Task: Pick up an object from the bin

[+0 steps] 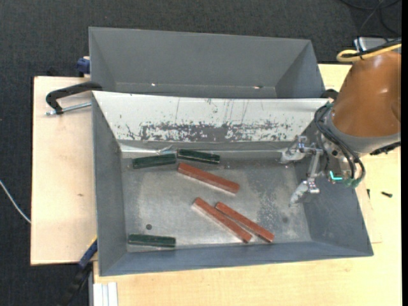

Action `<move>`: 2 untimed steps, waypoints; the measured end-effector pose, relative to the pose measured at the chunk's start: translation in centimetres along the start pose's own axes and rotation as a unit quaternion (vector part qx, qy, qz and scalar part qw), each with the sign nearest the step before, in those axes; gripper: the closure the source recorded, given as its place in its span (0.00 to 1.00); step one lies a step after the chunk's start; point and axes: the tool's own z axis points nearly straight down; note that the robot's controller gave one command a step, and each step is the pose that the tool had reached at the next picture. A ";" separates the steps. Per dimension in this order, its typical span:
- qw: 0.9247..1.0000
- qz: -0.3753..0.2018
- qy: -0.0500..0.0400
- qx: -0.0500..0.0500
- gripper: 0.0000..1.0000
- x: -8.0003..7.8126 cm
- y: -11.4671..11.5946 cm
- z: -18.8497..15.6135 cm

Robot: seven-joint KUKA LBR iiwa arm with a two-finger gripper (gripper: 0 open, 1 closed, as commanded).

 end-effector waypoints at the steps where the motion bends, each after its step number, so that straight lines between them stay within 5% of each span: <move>1: 1.000 -0.001 -0.004 0.001 0.00 -0.2 0.0 -0.4; 2: 1.000 -0.010 -0.008 0.001 0.00 0.1 0.8 4.0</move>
Offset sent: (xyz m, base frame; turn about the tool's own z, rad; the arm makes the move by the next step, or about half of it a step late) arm -0.0118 0.0211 -0.1092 -0.0479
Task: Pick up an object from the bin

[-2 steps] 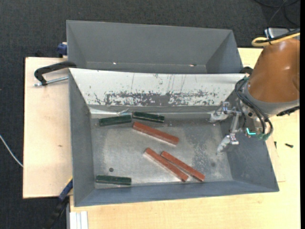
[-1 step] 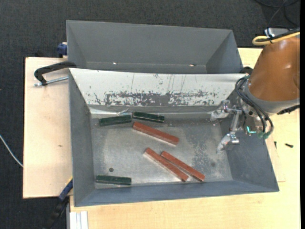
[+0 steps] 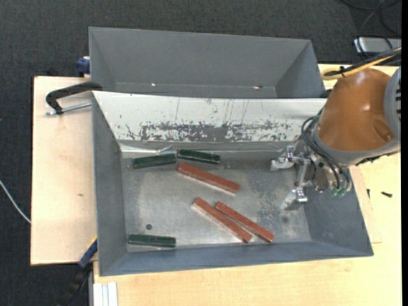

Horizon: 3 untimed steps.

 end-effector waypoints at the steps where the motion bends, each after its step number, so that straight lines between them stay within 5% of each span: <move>1: 1.000 -0.011 0.001 -0.001 0.00 1.7 2.2 6.8; 2: 1.000 -0.014 0.000 0.000 0.00 1.4 2.1 6.6; 3: 1.000 0.015 0.009 0.004 1.00 -2.6 10.0 7.2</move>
Offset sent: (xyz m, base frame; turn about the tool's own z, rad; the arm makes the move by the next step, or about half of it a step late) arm -0.0004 0.0393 -0.0852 -0.0738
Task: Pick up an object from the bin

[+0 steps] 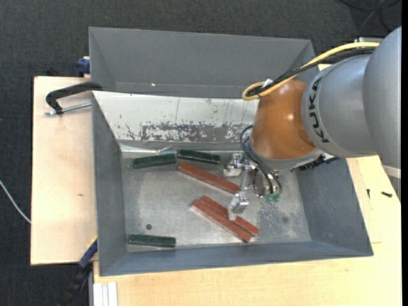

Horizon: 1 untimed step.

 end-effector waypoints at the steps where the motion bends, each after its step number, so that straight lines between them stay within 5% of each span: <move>1: 1.000 0.000 0.000 0.000 1.00 0.0 0.0 0.0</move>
Offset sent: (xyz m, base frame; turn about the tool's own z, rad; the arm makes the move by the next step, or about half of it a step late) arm 0.0206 -0.1413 0.1120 -0.4032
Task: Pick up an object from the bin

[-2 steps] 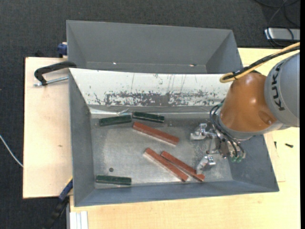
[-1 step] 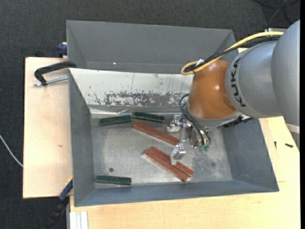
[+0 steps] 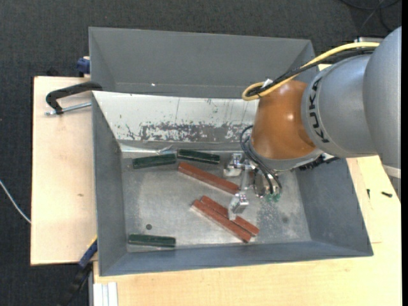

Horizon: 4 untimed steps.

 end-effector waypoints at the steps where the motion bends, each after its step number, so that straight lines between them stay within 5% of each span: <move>1: 0.999 -0.042 -0.004 -0.006 1.00 -0.2 -1.9 -1.6; 2: 0.999 0.037 -0.011 -0.007 0.00 3.6 2.2 1.0; 3: 0.999 0.037 -0.004 -0.006 1.00 3.7 2.1 0.7; 4: 0.999 0.037 -0.004 -0.006 1.00 3.7 2.1 0.7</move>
Offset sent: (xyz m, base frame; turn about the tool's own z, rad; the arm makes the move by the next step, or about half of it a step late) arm -0.0391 0.0192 -0.0126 0.0773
